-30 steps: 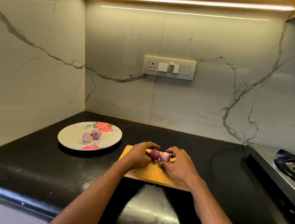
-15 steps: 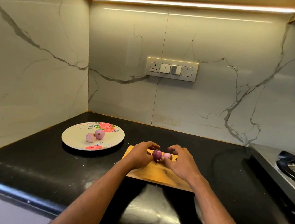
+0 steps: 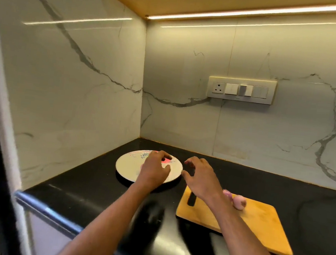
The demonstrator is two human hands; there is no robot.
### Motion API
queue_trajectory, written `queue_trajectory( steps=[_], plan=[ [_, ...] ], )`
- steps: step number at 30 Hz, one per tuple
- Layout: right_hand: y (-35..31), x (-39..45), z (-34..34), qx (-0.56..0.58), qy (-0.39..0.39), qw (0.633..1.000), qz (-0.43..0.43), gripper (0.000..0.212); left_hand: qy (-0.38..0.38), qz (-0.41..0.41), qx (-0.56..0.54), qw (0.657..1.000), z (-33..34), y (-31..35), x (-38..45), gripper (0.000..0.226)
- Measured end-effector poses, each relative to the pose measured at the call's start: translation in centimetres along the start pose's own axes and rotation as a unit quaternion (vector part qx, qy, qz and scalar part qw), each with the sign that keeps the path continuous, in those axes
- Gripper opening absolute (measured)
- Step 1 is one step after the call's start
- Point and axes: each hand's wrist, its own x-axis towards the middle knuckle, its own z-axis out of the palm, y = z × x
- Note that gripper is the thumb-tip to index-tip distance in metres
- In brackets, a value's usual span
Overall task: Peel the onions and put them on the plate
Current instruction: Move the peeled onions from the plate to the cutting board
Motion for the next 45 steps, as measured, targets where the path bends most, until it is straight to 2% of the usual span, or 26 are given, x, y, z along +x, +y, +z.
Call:
queue_trajectory(
  steps=[6, 11, 16, 20, 25, 31, 36, 40, 45],
  plan=[
    [-3.5, 5.0, 7.0, 0.003, -0.065, 0.997, -0.027, 0.048, -0.015, -0.070, 0.056, 0.996, -2.3, -6.5, 2.2, 0.036],
    [-4.0, 8.1, 10.9, -0.030, -0.128, 0.991, -0.016, 0.065, -0.064, -0.075, 0.083, 0.992, -1.7, -9.5, 4.0, 0.048],
    [-3.4, 8.7, 11.7, -0.042, -0.110, 0.993, -0.008, 0.053, -0.081, -0.037, 0.054, 0.995, -0.6, -9.7, 4.5, 0.043],
    [-3.2, 7.9, 9.8, -0.020, -0.083, 0.996, 0.001, 0.048, -0.039, -0.024, 0.016, 0.999, -0.2, -8.5, 3.8, 0.038],
    [-1.4, 5.2, 4.8, 0.004, -0.025, 1.000, -0.002, 0.045, -0.034, 0.024, -0.026, 0.999, 0.2, -4.2, 2.1, 0.036],
    [2.5, -0.8, -2.8, 0.028, 0.041, 0.999, 0.018, 0.040, -0.078, 0.067, -0.072, 0.992, 2.7, 2.6, -1.5, 0.036],
    [5.9, -6.5, -7.0, 0.009, 0.069, 0.996, 0.051, 0.041, -0.108, 0.069, -0.114, 0.985, 6.6, 7.1, -5.8, 0.034],
    [7.7, -9.8, -8.1, 0.014, 0.084, 0.994, 0.067, 0.037, -0.113, 0.082, -0.096, 0.986, 8.8, 9.1, -7.8, 0.028],
    [8.8, -12.0, -7.7, 0.022, 0.080, 0.995, 0.064, 0.034, -0.112, 0.069, -0.070, 0.989, 9.9, 9.4, -8.7, 0.032]
  ],
)
